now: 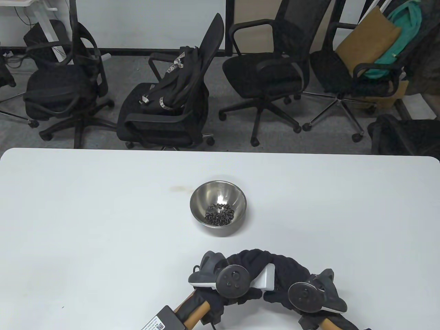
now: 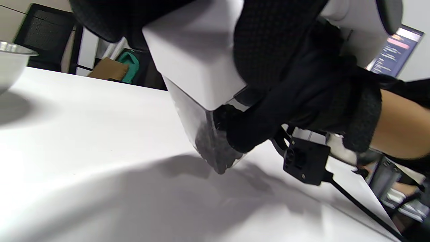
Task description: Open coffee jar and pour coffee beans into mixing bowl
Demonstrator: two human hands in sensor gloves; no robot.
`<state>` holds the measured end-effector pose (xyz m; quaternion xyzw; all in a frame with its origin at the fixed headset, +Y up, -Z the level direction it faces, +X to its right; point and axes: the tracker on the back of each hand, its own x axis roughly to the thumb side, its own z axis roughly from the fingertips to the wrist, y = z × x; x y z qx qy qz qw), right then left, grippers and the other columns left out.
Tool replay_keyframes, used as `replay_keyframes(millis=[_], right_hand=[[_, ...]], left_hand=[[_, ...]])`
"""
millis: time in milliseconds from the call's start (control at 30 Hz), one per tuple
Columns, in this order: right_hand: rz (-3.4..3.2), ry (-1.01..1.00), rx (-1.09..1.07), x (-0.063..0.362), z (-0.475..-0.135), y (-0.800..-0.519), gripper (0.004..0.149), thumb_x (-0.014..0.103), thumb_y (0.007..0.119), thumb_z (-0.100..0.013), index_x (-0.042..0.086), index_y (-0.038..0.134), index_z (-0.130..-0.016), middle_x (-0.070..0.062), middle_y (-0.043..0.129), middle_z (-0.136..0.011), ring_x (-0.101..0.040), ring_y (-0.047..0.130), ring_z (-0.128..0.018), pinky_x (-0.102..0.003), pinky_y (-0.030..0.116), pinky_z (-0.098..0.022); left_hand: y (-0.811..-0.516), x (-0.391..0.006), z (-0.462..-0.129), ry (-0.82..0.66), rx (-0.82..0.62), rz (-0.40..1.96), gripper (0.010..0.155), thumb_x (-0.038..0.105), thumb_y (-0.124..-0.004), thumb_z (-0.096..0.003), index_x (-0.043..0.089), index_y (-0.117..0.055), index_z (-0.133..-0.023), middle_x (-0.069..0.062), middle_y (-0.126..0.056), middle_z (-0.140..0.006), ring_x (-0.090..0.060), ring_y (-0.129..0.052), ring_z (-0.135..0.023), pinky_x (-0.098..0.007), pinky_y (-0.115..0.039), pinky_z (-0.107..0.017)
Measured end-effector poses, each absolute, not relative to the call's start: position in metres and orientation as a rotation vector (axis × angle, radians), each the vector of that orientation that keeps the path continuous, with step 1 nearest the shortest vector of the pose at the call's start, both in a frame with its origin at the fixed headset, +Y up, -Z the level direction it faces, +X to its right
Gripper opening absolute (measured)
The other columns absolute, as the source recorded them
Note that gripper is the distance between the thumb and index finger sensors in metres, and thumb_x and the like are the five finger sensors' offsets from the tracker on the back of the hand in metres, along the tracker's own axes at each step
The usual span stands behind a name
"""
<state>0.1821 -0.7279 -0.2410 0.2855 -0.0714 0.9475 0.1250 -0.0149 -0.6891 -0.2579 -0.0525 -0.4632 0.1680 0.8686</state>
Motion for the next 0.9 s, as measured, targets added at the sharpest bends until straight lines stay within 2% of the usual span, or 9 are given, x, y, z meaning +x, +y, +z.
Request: replay_keyframes(millis=[133,300,467,600,900], right_hand=[[2.724,-0.179,0.747,0.191,-0.246,-0.728,0.097,0.045,0.093,-0.044,-0.002,0.039,-0.11,-0.026,0.057,-0.105,-0.043,0.071,-0.092,-0.063,0.066,-0.07],[2.597,-0.112,0.527,0.207,-0.26,-0.73,0.097,0.04,0.093,-0.046,-0.006,0.035,-0.109,-0.031,0.052,-0.106,-0.048,0.067,-0.094,-0.066,0.062,-0.069],[2.483,-0.095,0.253,0.218,-0.281,-0.732,0.098,0.038,0.095,-0.045,-0.008,0.034,-0.106,-0.034,0.051,-0.105,-0.05,0.068,-0.093,-0.066,0.064,-0.067],[2.465,-0.085,0.061,0.218,-0.308,-0.737,0.098,0.036,0.095,-0.045,-0.009,0.034,-0.106,-0.035,0.05,-0.105,-0.052,0.067,-0.093,-0.065,0.064,-0.065],[2.414,-0.152,-0.171,0.208,-0.374,-0.739,0.097,0.038,0.094,-0.045,-0.006,0.033,-0.106,-0.036,0.046,-0.106,-0.053,0.063,-0.094,-0.062,0.068,-0.065]], left_hand=[[-0.687,-0.034,-0.259,-0.887,-0.047,0.461,0.089,0.049,-0.081,-0.0581,-0.002,-0.043,-0.121,-0.03,-0.054,-0.117,-0.051,-0.071,-0.103,-0.063,-0.068,-0.072],[-0.693,-0.075,-0.257,-0.764,0.009,0.6,0.085,0.051,-0.079,-0.0588,-0.001,-0.048,-0.12,-0.029,-0.058,-0.115,-0.051,-0.073,-0.1,-0.063,-0.069,-0.071],[-0.713,-0.104,-0.252,-0.704,0.017,0.607,0.084,0.051,-0.079,-0.0584,0.0,-0.051,-0.119,-0.028,-0.06,-0.115,-0.05,-0.075,-0.099,-0.062,-0.07,-0.07],[-0.717,-0.111,-0.255,-0.689,0.009,0.612,0.083,0.05,-0.079,-0.0587,0.0,-0.051,-0.119,-0.028,-0.06,-0.114,-0.05,-0.075,-0.099,-0.062,-0.07,-0.07],[-0.715,-0.119,-0.254,-0.679,0.027,0.625,0.082,0.05,-0.079,-0.0587,0.001,-0.052,-0.118,-0.027,-0.061,-0.114,-0.049,-0.077,-0.098,-0.06,-0.071,-0.071]])
